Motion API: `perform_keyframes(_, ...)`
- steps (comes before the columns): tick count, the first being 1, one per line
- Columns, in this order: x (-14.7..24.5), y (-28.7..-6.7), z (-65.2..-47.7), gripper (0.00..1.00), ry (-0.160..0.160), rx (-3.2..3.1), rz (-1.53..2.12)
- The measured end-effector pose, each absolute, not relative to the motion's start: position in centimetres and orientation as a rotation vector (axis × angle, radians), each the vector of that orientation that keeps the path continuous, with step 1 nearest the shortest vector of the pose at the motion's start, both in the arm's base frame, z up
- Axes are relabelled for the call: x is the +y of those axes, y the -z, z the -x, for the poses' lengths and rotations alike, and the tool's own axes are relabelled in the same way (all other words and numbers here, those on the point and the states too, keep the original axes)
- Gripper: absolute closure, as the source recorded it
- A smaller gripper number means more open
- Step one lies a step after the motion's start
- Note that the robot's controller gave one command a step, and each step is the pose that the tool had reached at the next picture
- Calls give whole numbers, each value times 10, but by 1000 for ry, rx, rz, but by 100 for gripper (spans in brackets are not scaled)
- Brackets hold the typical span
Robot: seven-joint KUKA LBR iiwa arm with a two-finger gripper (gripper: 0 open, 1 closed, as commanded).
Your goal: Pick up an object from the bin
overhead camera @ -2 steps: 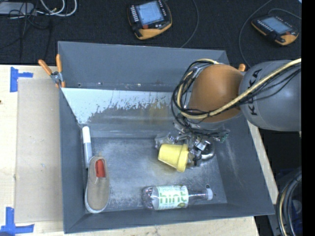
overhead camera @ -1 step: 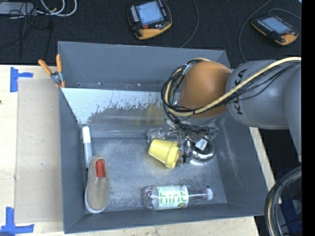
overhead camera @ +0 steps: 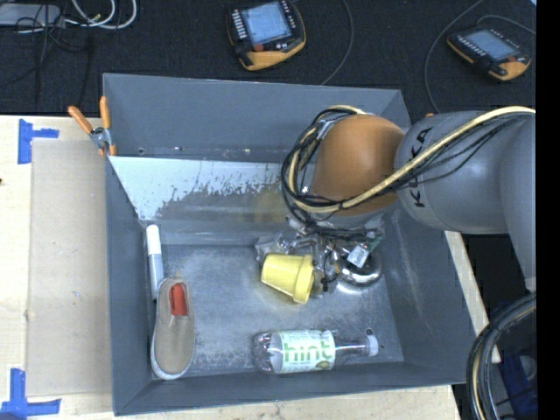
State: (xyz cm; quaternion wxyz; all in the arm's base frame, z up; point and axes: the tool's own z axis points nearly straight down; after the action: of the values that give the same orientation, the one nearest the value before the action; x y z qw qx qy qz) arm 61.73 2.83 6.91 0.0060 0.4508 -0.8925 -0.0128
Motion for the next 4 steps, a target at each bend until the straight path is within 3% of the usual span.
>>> perform_keyframes(1,44,-69,-614,0,43,-2848,-1292)
perform_keyframes(2,44,-69,-614,100,43,-2849,-1291)
perform_keyframes(3,49,-198,-573,100,40,-2857,-1287)
perform_keyframes(4,1,-177,-521,100,44,-2780,-1437)
